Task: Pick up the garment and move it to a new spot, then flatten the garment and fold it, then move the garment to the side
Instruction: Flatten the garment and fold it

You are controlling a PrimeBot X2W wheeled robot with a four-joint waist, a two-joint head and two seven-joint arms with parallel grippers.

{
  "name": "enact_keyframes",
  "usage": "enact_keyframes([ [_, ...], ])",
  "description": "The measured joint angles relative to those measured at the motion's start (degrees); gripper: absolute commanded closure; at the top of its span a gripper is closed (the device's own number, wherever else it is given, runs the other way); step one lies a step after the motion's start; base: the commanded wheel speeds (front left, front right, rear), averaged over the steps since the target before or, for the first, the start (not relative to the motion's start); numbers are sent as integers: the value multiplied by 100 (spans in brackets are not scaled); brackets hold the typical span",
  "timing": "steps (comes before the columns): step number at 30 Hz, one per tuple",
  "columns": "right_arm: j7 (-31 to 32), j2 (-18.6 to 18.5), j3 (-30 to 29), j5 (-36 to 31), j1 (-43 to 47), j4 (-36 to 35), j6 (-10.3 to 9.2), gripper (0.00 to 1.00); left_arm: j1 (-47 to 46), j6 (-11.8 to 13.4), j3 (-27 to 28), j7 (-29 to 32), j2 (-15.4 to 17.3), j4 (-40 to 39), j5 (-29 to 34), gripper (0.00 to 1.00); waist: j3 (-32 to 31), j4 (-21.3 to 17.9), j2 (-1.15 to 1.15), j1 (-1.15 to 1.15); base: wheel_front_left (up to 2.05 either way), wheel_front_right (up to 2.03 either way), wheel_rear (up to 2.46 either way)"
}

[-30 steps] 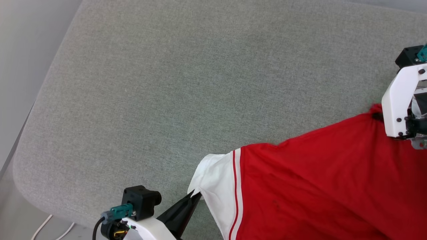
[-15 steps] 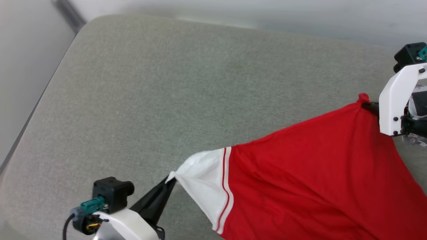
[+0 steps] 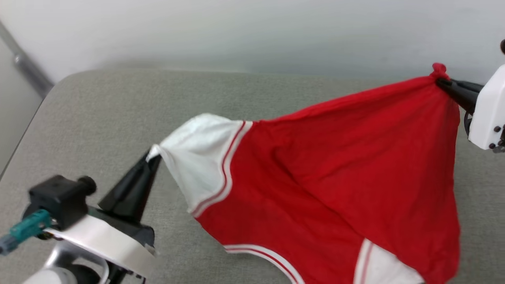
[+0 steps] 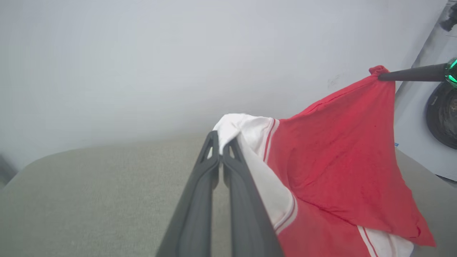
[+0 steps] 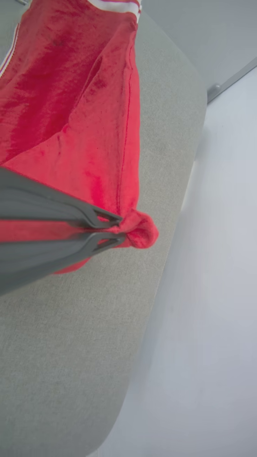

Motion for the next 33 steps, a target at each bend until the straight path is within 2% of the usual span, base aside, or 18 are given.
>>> enact_keyframes([
  [11,7,258,-510,41,87,-1369,-1,100,-847,230,980,-179,364,-467,155,100,-295,-672,0,0,0,0,0],
  [20,-105,471,-824,98,125,-1971,-1,100,-1709,178,1267,-120,474,-514,210,100,-346,-1066,0,0,0,0,0],
  [21,-185,501,-929,94,45,-2057,-1,100,-2194,102,1360,-78,498,-397,232,100,-275,-1151,0,0,0,0,0],
  [26,-365,582,-990,16,-386,-1998,0,100,-2922,-99,1448,5,569,-57,212,100,-66,-1207,0,0,0,0,0],
  [32,-666,595,-893,-151,-1062,-1701,0,100,-4123,-550,1380,194,588,614,154,100,372,-1220,0,0,0,0,0],
  [33,-666,595,-893,-151,-1062,-1701,0,100,-4123,-550,1380,194,588,614,154,100,372,-1220,0,0,0,0,0],
])
